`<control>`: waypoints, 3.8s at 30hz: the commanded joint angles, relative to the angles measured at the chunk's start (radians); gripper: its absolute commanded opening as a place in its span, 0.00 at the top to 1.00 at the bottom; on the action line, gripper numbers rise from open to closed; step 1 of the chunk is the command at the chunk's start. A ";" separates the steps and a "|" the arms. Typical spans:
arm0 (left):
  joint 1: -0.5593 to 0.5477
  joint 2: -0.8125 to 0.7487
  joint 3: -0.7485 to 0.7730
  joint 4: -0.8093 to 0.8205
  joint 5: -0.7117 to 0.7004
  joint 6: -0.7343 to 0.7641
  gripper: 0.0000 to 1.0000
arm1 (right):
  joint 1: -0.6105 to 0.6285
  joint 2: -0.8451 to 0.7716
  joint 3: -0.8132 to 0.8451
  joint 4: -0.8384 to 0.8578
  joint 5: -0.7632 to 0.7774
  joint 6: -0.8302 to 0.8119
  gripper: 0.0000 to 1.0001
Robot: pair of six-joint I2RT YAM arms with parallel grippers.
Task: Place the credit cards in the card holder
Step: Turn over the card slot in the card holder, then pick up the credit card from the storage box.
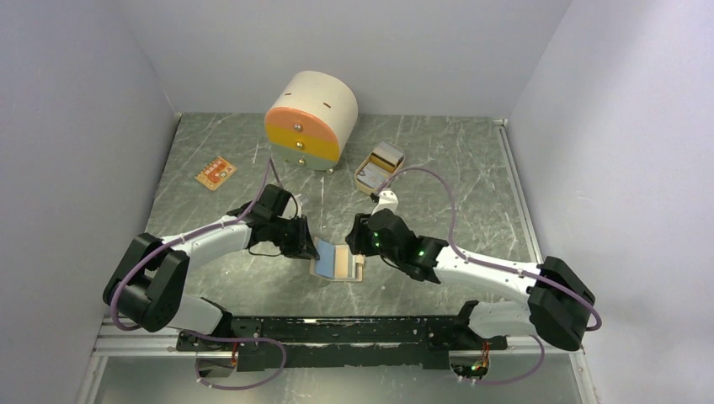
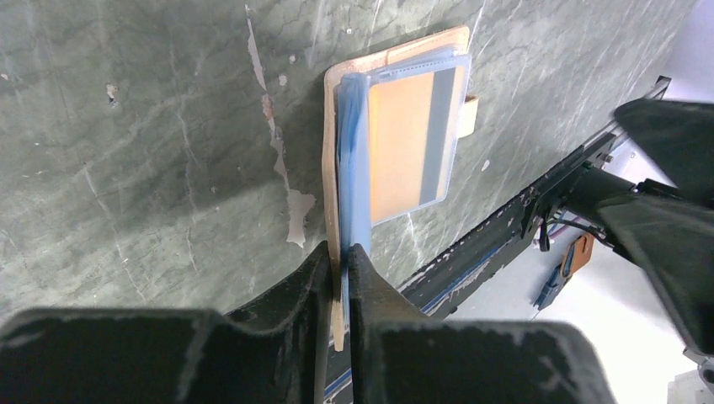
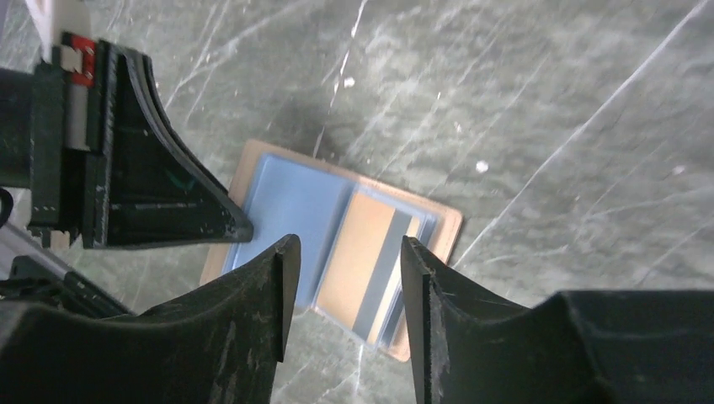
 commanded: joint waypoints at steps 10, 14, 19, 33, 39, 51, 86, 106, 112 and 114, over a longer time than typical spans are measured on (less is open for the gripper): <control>-0.005 -0.058 -0.018 0.025 0.039 0.015 0.72 | -0.263 0.075 0.234 -0.022 0.084 -0.470 0.34; -0.004 -0.059 -0.032 0.053 0.058 0.002 0.75 | -0.372 0.169 0.297 0.030 0.074 -0.597 0.29; -0.005 -0.049 -0.036 0.055 0.077 0.007 0.88 | -0.461 0.314 0.414 0.092 0.084 -0.800 0.28; -0.006 -0.086 -0.066 0.084 0.146 -0.002 0.87 | -0.560 0.697 0.720 0.054 -0.078 -1.070 0.26; -0.008 -0.081 -0.065 0.098 0.159 -0.005 0.86 | -0.561 0.780 0.779 0.041 -0.088 -1.121 0.25; -0.014 -0.065 -0.057 0.118 0.177 -0.019 0.86 | -0.562 0.854 0.806 0.040 -0.054 -1.186 0.25; -0.023 -0.061 -0.063 0.122 0.174 -0.021 0.86 | -0.567 0.802 0.818 0.068 0.013 -1.201 0.49; -0.035 -0.052 -0.069 0.146 0.174 -0.039 0.87 | -0.573 0.787 0.829 0.041 -0.008 -1.187 0.67; -0.040 -0.049 -0.073 0.143 0.171 -0.037 0.86 | -0.574 0.777 0.833 0.036 -0.012 -1.185 0.72; -0.040 -0.047 -0.073 0.145 0.170 -0.036 0.86 | -0.574 0.771 0.832 0.032 -0.017 -1.183 0.72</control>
